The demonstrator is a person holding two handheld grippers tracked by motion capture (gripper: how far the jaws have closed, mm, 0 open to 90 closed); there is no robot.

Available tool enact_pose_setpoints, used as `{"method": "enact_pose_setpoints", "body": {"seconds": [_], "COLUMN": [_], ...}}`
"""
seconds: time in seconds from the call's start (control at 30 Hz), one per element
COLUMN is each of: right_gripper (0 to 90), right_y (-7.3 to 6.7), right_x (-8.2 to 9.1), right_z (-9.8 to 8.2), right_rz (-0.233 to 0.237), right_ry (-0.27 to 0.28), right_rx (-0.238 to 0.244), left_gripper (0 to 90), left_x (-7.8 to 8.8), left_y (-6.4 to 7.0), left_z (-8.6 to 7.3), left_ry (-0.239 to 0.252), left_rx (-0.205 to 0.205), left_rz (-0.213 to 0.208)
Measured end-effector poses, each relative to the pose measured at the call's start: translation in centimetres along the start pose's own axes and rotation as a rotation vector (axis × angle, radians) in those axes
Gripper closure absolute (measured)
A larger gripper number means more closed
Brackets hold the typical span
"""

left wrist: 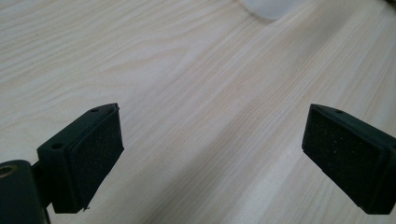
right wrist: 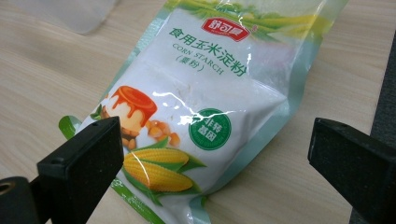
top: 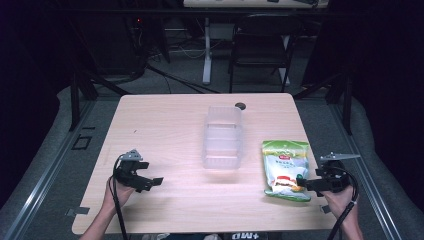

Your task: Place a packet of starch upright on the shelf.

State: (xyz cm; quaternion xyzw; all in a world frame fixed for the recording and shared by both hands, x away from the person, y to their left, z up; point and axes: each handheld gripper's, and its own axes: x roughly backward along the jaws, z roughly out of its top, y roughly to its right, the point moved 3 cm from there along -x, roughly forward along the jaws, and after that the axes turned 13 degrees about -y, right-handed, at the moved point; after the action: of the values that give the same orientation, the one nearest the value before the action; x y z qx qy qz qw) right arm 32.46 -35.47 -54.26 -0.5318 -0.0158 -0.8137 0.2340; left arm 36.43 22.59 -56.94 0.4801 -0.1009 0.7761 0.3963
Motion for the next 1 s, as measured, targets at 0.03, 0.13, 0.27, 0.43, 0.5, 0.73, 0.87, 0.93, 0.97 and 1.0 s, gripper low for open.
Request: {"method": "enact_pose_setpoints", "body": {"seconds": [0.03, 0.13, 0.27, 0.43, 0.5, 0.73, 0.87, 0.93, 0.97, 1.0], "right_gripper": [3.2, 4.3, 7.7, 11.3, 12.1, 14.1, 15.5, 16.5, 17.0, 17.1], "right_y": [0.1, 0.4, 1.8, 3.2, 3.7, 4.8, 5.1, 5.1, 5.1, 5.1], "right_x": [-0.1, -0.2, -0.3, -1.1, -1.5, -2.7, -2.8, -3.0, -3.2, -3.3], "right_z": [0.1, 0.5, 1.5, 2.9, 3.5, 4.3, 4.8, 5.2, 5.4, 5.5], "right_rz": [0.006, 0.004, 0.005, 0.000, 0.013, 0.048, 0.072, 0.083, 0.079, 0.078], "right_ry": [0.000, 0.002, 0.034, 0.039, 0.042, 0.019, 0.041, 0.037, 0.034, 0.031], "right_rx": [0.002, 0.001, -0.033, -0.053, -0.061, -0.082, -0.084, -0.077, -0.077, -0.074], "left_gripper": [5.0, 4.8, 4.8, 4.6, 4.4, 3.9, 3.7, 3.5, 3.3, 3.3], "left_x": [0.0, -0.1, -0.2, 0.0, 0.0, -0.1, -0.2, -0.1, 0.0, 0.1], "left_y": [-0.1, -0.1, 0.0, 0.1, 0.1, 0.4, 0.1, 0.1, 0.2, 0.1], "left_z": [0.0, 0.2, 0.3, 0.4, 0.5, 0.4, 0.4, 0.4, 0.4, 0.4], "left_ry": [0.001, 0.004, 0.001, 0.011, 0.013, 0.005, 0.005, 0.002, 0.014, 0.010], "left_rx": [0.003, 0.006, -0.008, -0.008, -0.009, -0.015, 0.001, 0.001, 0.002, -0.004], "left_rz": [0.001, -0.004, -0.006, -0.004, -0.006, -0.005, -0.007, -0.006, -0.007, -0.003]}}
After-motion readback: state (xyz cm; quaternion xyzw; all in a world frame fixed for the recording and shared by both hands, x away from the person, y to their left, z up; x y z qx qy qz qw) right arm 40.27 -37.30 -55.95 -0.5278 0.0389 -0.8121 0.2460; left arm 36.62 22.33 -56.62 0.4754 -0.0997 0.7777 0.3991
